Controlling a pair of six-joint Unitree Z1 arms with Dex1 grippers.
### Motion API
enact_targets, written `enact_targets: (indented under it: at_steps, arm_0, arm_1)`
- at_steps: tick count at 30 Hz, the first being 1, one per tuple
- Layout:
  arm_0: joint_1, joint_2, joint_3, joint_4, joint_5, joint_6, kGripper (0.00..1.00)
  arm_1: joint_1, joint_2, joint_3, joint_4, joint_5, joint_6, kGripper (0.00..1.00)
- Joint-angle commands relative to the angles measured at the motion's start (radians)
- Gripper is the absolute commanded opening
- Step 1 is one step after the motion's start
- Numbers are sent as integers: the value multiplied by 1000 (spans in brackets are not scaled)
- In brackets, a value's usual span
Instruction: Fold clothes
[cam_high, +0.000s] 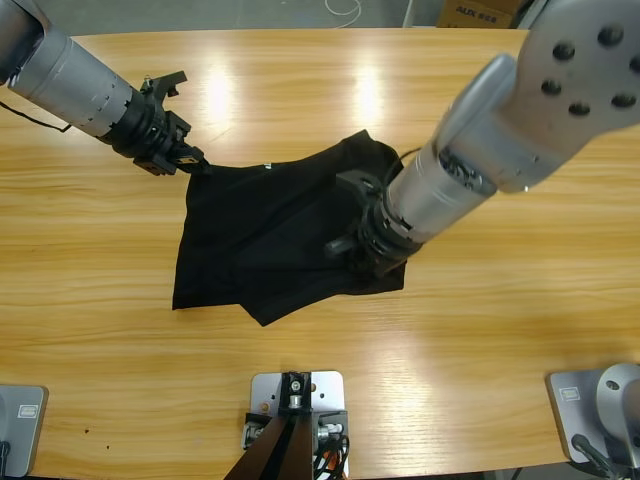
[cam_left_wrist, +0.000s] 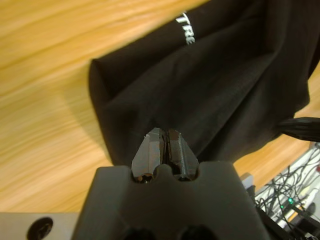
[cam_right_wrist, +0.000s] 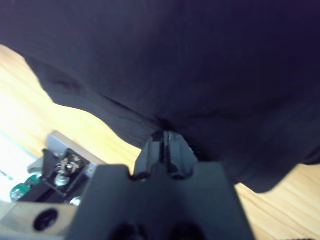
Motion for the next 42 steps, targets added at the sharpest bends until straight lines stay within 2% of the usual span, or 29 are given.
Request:
enact_targets:
  at_steps: [1,10,18,27,33,42]
  arm_0:
    - [-34,37,7,8,-3,-23,0]
    - [-35,34,31,14,-2,-17,0]
    - [-35,33,39,16,0,-15,0]
    - [-35,28,39,16,1,-20,0]
    - [-34,32,38,14,3,-20,0]
    - [-49,56,-18,11,0,-23,0]
  arm_1:
    - [13,-1,97,-88,-69,22,0]
    - [13,-177,44,26,-87,32,0]
    - [-6,-99,62,-76,-178,25,0]
    - [-13,7,123,-153,-190,25,0]
    - [-13,33,171,-175,-226,46,0]
    - [-13,45,201,-194,-223,62,0]
